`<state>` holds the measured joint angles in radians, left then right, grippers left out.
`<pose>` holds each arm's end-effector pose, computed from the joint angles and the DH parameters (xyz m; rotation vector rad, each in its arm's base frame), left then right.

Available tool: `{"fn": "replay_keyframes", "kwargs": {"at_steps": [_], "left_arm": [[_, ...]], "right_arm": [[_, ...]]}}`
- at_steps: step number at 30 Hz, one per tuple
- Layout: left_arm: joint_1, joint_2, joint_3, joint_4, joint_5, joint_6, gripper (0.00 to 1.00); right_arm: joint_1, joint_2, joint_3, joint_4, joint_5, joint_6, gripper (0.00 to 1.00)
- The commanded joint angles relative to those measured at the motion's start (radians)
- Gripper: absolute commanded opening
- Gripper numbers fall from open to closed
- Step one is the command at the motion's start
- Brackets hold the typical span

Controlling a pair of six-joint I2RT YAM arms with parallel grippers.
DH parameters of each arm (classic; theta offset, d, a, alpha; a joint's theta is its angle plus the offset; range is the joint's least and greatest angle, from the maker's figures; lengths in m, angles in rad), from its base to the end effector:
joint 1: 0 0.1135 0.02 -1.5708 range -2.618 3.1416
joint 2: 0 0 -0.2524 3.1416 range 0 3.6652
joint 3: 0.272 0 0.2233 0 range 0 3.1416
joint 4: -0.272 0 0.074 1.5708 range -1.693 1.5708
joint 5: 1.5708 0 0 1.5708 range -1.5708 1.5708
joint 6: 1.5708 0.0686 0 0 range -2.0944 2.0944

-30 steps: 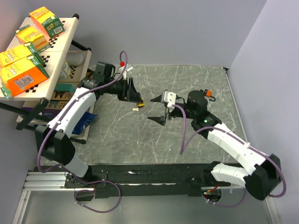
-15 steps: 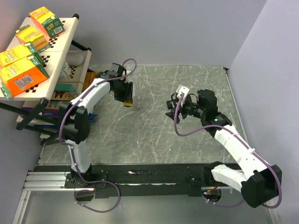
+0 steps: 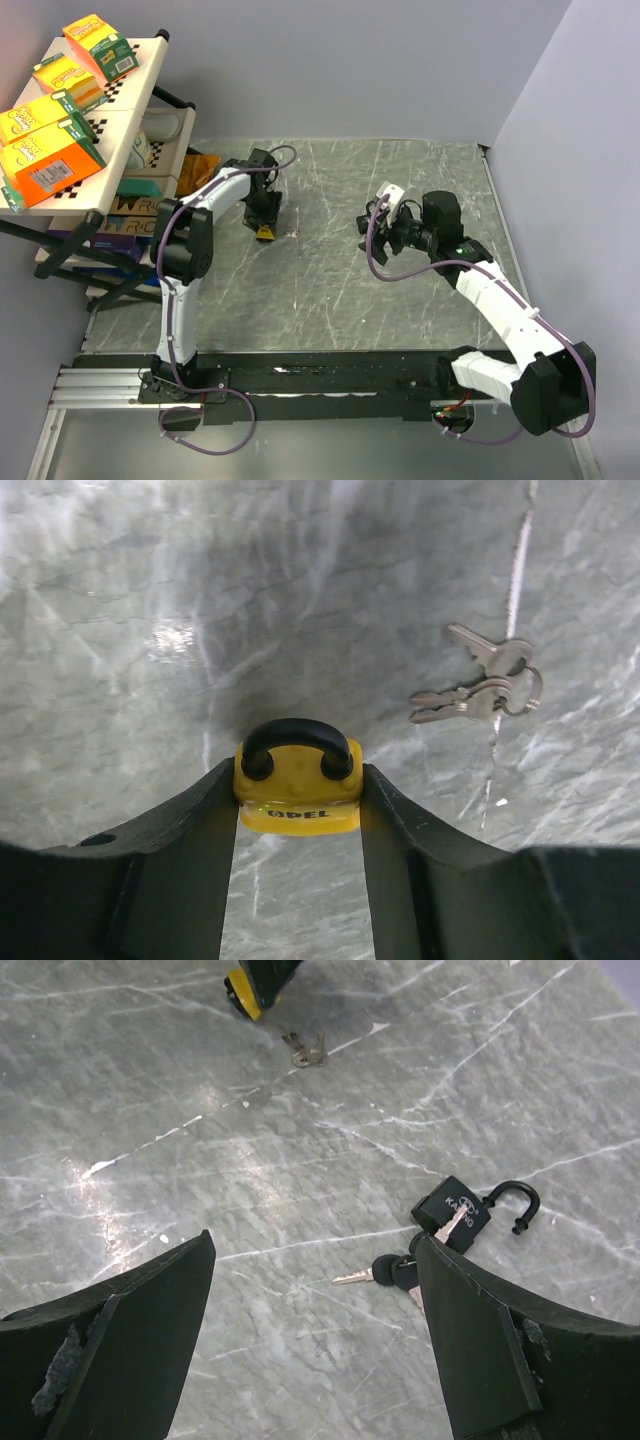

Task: Lock with the key
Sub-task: Place the lock at the center of the board.

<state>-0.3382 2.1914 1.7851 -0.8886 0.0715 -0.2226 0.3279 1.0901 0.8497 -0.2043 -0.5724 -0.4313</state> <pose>0.4011 -0.1463 0.1519 0.1812 2.8831 -0.2103 0.2203 0.1142 0.2877 -1.0546 1.6700 0.5073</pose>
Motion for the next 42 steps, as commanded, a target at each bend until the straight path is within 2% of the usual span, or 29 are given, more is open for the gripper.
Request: {"fn": "replay_keyframes", "kwargs": {"at_steps": [1,6,14,15,17,18,21,26,27,29,30,34,35,42], "left_arm": [[0.016,0.031,0.053,-0.016,-0.044,-0.026,0.01],[0.028,0.057,0.042,-0.010,-0.064,-0.052,0.04],[0.030,0.079,0.023,-0.003,-0.061,-0.104,0.16],[0.030,0.079,0.023,-0.004,-0.055,-0.107,0.25],[0.030,0.079,0.020,-0.001,-0.049,-0.107,0.34],[0.028,0.079,0.017,-0.003,-0.042,-0.107,0.49],[0.028,0.070,0.022,-0.001,-0.036,-0.101,0.67],[0.028,0.027,0.103,-0.009,-0.035,-0.057,0.85],[0.028,0.019,0.120,-0.012,-0.038,-0.038,0.91],[0.030,-0.010,0.172,-0.026,-0.044,-0.018,0.94],[0.030,-0.021,0.190,-0.030,-0.036,0.003,0.99],[0.028,-0.097,0.238,-0.007,-0.001,0.048,0.96],[0.028,-0.139,0.237,0.005,0.010,0.055,0.96],[0.030,-0.335,0.102,0.175,0.053,0.077,0.96]], "right_arm": [[-0.007,0.020,0.048,0.014,-0.015,0.019,0.89],[-0.010,0.056,0.066,0.023,-0.020,0.026,0.89],[-0.010,0.094,0.100,0.006,-0.033,0.037,0.89],[-0.010,0.096,0.103,0.005,-0.035,0.037,0.89],[-0.010,0.097,0.103,0.005,-0.035,0.034,0.90],[-0.010,0.099,0.104,0.002,-0.035,0.031,0.90],[-0.010,0.106,0.111,0.000,-0.035,0.035,0.90],[-0.018,0.129,0.129,0.014,-0.032,0.068,0.90],[-0.023,0.143,0.135,0.011,-0.034,0.090,0.90],[-0.036,0.160,0.155,-0.001,-0.035,0.112,0.89],[-0.042,0.181,0.163,-0.009,-0.035,0.136,0.89],[-0.064,0.273,0.221,-0.066,0.026,0.192,0.92],[-0.067,0.299,0.253,-0.095,0.052,0.218,0.96],[-0.078,0.623,0.500,-0.299,0.275,0.370,0.98]]}}
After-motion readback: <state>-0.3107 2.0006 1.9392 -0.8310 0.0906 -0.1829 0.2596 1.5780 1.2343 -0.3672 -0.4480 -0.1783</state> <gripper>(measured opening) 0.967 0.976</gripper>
